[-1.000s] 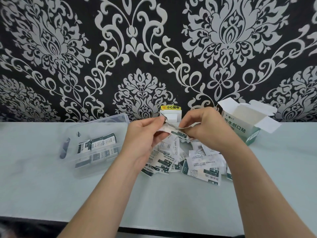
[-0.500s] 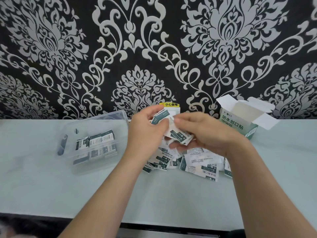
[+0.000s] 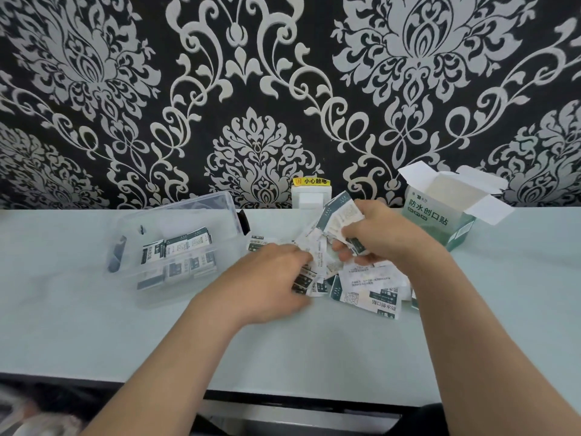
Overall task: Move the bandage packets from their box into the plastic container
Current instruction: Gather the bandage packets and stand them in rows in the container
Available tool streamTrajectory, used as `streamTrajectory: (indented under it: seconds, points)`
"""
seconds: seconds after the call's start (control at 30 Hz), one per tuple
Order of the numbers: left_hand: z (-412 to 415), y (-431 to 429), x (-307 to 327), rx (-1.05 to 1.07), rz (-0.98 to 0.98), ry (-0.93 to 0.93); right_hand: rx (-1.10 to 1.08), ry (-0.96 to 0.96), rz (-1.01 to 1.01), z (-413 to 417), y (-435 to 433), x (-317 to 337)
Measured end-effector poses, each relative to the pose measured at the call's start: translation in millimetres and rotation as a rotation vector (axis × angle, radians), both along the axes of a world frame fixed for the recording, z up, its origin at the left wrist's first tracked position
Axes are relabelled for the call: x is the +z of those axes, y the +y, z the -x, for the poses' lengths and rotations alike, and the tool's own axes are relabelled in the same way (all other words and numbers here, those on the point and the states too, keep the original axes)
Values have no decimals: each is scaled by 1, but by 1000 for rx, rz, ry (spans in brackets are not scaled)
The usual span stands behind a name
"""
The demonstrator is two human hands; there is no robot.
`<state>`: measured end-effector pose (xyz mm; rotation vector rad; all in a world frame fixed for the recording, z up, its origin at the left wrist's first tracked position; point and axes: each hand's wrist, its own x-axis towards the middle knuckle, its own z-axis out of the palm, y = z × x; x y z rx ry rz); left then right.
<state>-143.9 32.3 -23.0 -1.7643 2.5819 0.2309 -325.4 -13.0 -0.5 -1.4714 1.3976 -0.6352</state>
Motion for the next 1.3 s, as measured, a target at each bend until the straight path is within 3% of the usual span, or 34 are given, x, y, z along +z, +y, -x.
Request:
streamTrajectory:
  seconds: [0.17, 0.33, 0.6, 0.77, 0.87, 0.97, 1.1, 1.3]
  points:
    - [-3, 3, -10, -16, 43, -15, 70, 47, -86, -7, -1, -5]
    - [-10, 6, 1, 63, 2, 226, 32, 7, -181, -8, -3, -7]
    - [-9, 6, 1, 78, 41, 450, -10, -44, -219, -10, -5, -9]
    - [-8, 6, 16, 99, 348, 733, -107, -138, -277, -4, -8, -12]
    - [-2, 6, 20, 46, 512, 865, -134, -287, -356, -5, -3, -11]
    - [9, 2, 14, -104, 693, 735, -74, -513, -428, -15, 5, -7]
    - [17, -5, 4, -160, 668, 570, 14, -728, -441, -22, 9, -4]
    - [14, -7, 13, -62, 365, 543, 8, -626, -298, -23, 7, -8]
